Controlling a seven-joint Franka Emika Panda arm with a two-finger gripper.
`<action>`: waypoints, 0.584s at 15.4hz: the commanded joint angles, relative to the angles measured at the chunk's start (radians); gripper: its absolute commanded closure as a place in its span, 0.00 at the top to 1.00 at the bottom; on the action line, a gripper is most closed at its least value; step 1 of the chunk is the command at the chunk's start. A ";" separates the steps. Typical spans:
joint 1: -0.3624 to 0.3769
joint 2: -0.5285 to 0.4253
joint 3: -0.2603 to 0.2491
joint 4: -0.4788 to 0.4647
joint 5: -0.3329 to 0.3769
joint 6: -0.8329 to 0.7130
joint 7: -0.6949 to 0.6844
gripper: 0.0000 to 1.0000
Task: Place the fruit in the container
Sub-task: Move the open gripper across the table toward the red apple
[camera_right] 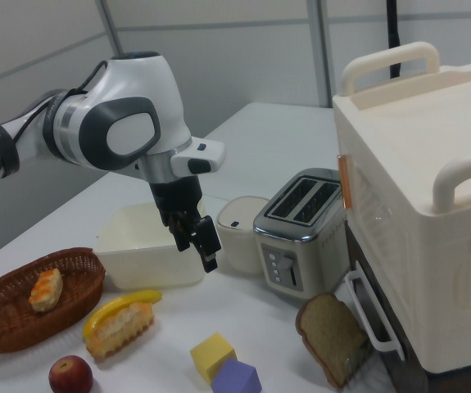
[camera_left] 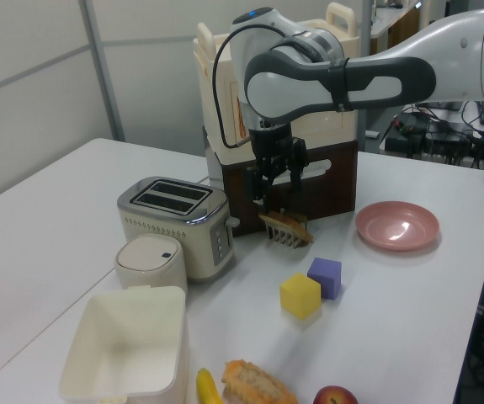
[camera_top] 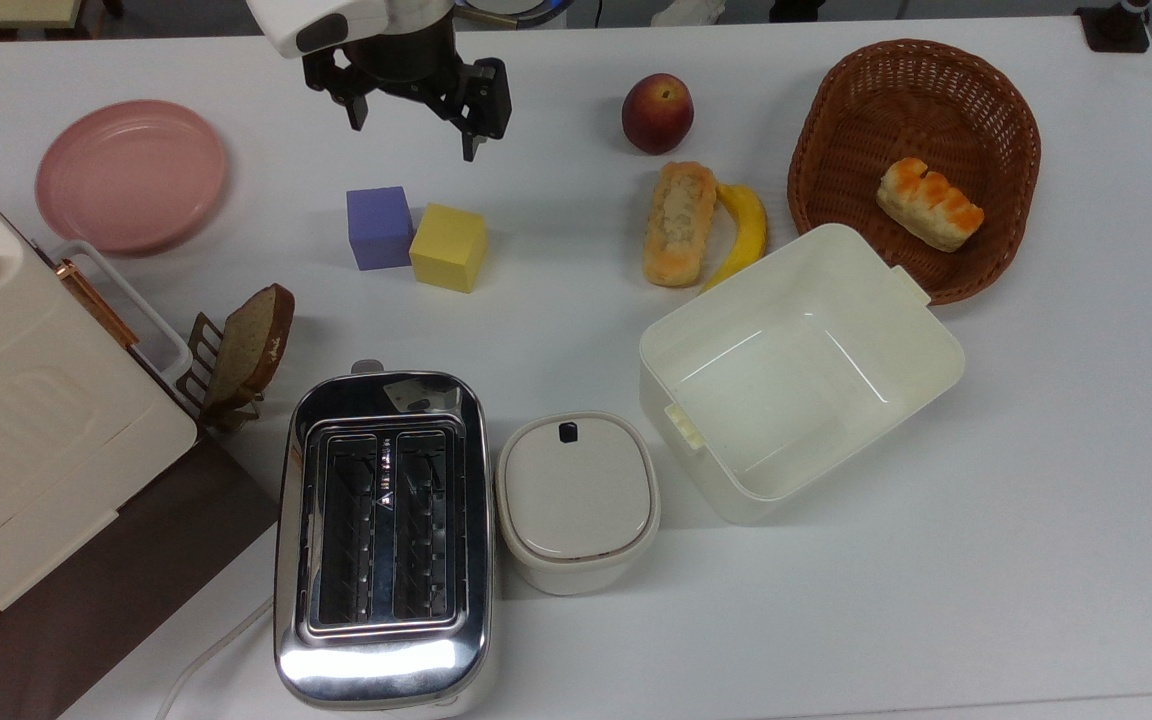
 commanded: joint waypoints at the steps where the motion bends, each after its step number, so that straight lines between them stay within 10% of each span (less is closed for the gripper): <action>1: -0.029 -0.022 -0.012 -0.010 -0.004 -0.024 0.020 1.00; 9: -0.068 -0.002 -0.012 -0.011 -0.019 -0.012 0.003 1.00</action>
